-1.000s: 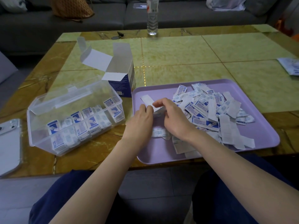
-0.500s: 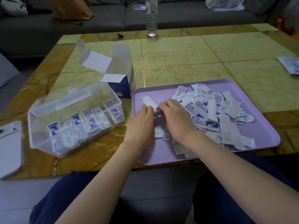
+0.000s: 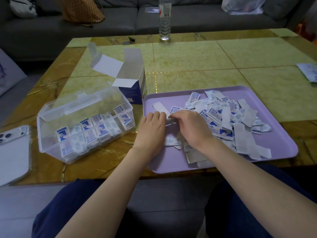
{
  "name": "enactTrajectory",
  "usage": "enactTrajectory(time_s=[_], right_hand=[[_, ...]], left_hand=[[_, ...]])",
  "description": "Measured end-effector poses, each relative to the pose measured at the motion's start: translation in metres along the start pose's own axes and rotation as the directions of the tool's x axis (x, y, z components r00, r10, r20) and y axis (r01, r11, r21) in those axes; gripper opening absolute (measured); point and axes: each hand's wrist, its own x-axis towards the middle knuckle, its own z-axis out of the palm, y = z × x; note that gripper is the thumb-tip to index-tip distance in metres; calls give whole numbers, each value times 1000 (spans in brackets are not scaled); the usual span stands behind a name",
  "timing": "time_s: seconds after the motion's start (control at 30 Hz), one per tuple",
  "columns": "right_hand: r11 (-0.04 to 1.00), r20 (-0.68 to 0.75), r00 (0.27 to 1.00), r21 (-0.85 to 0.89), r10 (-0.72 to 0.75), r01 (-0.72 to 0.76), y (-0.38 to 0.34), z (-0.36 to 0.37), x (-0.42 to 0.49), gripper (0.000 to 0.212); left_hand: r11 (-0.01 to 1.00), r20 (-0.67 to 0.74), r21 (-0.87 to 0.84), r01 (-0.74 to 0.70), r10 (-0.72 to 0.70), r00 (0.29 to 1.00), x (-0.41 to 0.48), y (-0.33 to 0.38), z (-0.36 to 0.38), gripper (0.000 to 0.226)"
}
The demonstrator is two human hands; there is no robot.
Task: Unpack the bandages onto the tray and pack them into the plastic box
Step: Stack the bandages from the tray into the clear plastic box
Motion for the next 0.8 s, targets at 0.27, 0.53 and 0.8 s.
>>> enactTrajectory(time_s=[0.27, 0.53, 0.8], right_hand=[[984, -104, 984, 95, -143, 153, -17, -5, -5, 20], [948, -117, 973, 225, -201, 223, -29, 3, -10, 28], [932, -135, 966, 263, -219, 248, -43, 1, -11, 25]], left_hand=[[979, -106, -195, 67, -89, 990, -8, -9, -33, 27], [939, -132, -337, 76, -127, 983, -26, -21, -52, 11], [949, -329, -314, -20, -89, 940, -38, -41, -67, 7]])
